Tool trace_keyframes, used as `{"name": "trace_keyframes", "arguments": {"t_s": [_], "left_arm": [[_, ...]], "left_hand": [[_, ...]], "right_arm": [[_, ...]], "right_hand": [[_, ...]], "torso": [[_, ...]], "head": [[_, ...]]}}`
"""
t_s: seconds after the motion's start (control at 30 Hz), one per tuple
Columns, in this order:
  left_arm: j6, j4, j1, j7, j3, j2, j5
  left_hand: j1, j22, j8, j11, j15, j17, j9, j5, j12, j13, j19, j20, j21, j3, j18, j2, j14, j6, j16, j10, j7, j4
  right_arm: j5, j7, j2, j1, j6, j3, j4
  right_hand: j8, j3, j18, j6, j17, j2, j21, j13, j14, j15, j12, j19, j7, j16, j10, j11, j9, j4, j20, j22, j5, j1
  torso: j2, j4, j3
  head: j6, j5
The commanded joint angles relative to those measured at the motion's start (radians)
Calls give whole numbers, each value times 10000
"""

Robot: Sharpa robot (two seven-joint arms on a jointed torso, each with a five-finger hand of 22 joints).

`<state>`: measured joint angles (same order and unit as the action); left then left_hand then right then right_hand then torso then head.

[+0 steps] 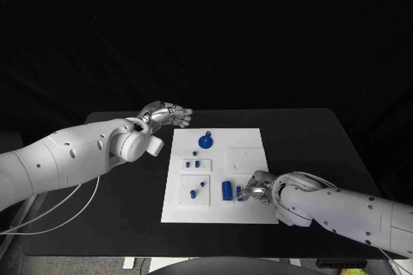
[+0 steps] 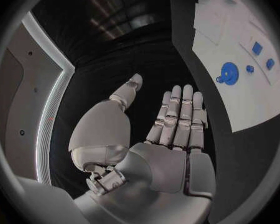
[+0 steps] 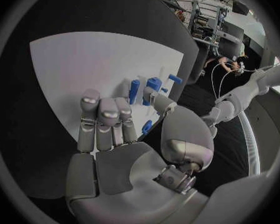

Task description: Assemble the parts on the task board

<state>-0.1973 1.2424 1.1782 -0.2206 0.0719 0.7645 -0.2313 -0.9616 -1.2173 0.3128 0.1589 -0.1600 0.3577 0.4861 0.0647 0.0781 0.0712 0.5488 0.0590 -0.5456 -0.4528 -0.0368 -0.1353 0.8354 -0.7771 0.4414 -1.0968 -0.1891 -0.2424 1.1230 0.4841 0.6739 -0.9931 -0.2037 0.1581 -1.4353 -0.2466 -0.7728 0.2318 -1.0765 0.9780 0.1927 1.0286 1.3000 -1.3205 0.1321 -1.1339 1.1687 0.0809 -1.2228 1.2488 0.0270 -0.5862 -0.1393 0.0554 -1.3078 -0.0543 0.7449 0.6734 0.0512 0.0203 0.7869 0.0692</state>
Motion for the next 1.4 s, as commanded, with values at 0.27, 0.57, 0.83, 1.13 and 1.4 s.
{"name": "trace_keyframes", "arguments": {"t_s": [0.27,0.57,0.83,1.13,1.4], "left_arm": [[112,27,12,-21,-6,1,-41],[114,18,12,-25,-6,-14,-43],[122,17,12,-24,-6,-1,-43],[126,-4,12,-24,-6,14,-43],[118,-35,12,-28,-6,13,-43]], "left_hand": [[14,-22,50,-3,-28,18,-19,-11,-50,-9,10,31,41,-14,-161,-7,2,75,-66,18,-12,64],[11,-26,51,-6,-29,22,-20,-13,-51,-10,10,31,44,-16,-160,-7,2,75,-70,20,-12,65],[12,-29,52,-9,-29,26,-22,-14,-52,-10,10,32,47,-16,-160,-7,3,76,-74,22,-12,69],[16,-33,53,-9,-29,30,-23,-16,-52,-10,11,33,50,-15,-159,-7,4,77,-77,23,-13,73],[17,-37,54,-9,-30,34,-25,-16,-52,-10,11,33,53,-14,-159,-8,4,78,-80,23,-13,76]], "right_arm": [[301,-219,-69,15,491,3,129],[473,-136,-288,78,441,7,461],[387,-198,-86,79,320,9,307],[512,-287,381,40,-22,-103,-243],[826,-321,456,-41,-233,-534,-695]], "right_hand": [[-49,549,300,139,30,-789,-18,2,54,16,66,-95,26,-13,-85,10,-74,-1055,63,-169,51,822],[-98,669,300,81,34,-1144,-26,22,59,22,21,-122,9,-10,-35,24,-102,-1228,30,-162,52,905],[-94,812,300,78,32,-834,-34,-1,55,21,51,-117,9,-7,-40,20,-92,-1098,-12,-153,34,649],[-77,1189,300,124,28,383,-80,-59,54,40,145,-66,1,11,-103,34,-88,-68,28,-116,48,-276],[-96,1128,300,125,40,381,-73,-30,49,58,93,-46,-13,0,-58,50,-113,24,93,-125,46,-80]], "torso": [[3,10,6],[6,-5,3],[-2,-4,-7],[-8,0,-7],[-1,2,-5]], "head": [[12,9],[17,-13],[18,-11],[-19,-1],[-58,4]]}}
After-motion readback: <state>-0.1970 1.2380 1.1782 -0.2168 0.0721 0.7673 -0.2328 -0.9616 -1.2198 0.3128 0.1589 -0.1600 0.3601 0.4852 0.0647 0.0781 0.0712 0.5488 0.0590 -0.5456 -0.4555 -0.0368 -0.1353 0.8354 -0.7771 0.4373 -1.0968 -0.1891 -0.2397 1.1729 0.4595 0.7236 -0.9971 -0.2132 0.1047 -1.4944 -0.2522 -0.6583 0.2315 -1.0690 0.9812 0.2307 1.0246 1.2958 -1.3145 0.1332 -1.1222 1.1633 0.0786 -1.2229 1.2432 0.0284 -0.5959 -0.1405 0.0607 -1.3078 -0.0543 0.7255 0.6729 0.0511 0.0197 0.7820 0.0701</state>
